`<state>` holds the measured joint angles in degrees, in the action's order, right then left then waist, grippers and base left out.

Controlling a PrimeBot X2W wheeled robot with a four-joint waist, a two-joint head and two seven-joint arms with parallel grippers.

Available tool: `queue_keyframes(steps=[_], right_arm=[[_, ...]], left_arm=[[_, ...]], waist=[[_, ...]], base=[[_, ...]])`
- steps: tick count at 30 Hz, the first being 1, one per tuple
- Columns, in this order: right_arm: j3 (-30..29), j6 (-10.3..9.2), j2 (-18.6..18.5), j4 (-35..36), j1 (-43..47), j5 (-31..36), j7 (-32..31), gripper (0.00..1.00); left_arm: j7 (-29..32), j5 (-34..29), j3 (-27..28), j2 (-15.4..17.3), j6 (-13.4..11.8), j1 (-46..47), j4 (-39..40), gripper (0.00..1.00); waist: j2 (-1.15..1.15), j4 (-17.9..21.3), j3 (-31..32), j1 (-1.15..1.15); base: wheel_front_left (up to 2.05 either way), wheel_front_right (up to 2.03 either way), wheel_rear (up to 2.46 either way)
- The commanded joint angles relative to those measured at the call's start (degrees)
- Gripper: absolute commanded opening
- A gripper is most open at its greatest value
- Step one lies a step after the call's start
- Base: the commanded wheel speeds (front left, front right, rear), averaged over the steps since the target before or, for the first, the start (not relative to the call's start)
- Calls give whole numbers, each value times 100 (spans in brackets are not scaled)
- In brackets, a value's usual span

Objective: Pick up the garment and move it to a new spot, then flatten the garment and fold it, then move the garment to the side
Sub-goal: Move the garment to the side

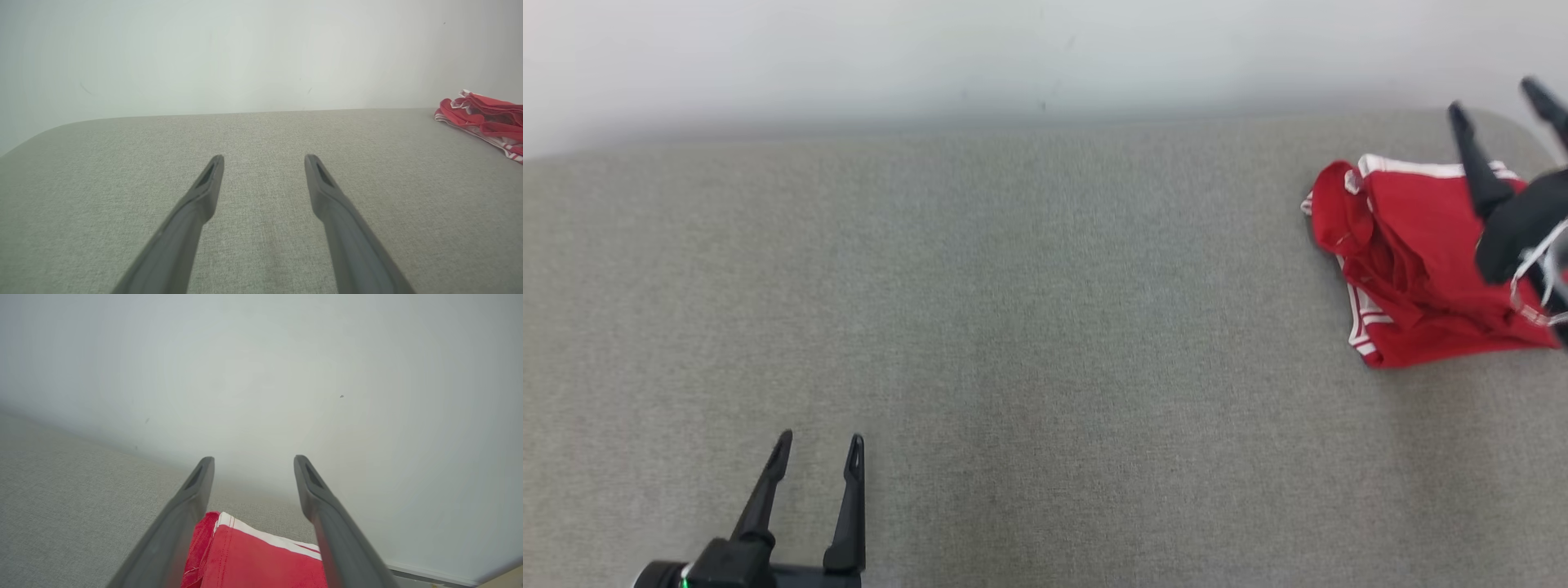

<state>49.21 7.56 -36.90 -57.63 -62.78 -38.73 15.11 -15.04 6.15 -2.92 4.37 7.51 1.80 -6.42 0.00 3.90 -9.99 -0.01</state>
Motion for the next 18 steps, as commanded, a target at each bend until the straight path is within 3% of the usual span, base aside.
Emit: queue_keyframes(steps=[1, 7, 10, 18], right_arm=[[-271, -14, 58, 167, 329, 146, 2, 100], [-2267, -14, 604, 1408, 1979, 1154, 4, 100], [-3141, -14, 1057, 2085, 2930, 1712, 3, 100], [-4443, -14, 2091, 3757, 4859, 2729, 3, 100]], left_arm=[[-12, 12, 28, -1, -7, -114, -5, 100], [-12, 25, 139, -8, -7, -362, -31, 100], [-12, 26, 210, -24, -7, -474, -39, 100], [-12, -81, 290, -100, -7, -668, 49, 100]], waist=[[0, -83, 241, 1], [0, -176, 596, 1], [0, -224, 753, 1], [0, -410, 951, 1]], base=[[0, 0, 0], [0, 0, 0], [0, 0, 0], [0, 0, 0]])
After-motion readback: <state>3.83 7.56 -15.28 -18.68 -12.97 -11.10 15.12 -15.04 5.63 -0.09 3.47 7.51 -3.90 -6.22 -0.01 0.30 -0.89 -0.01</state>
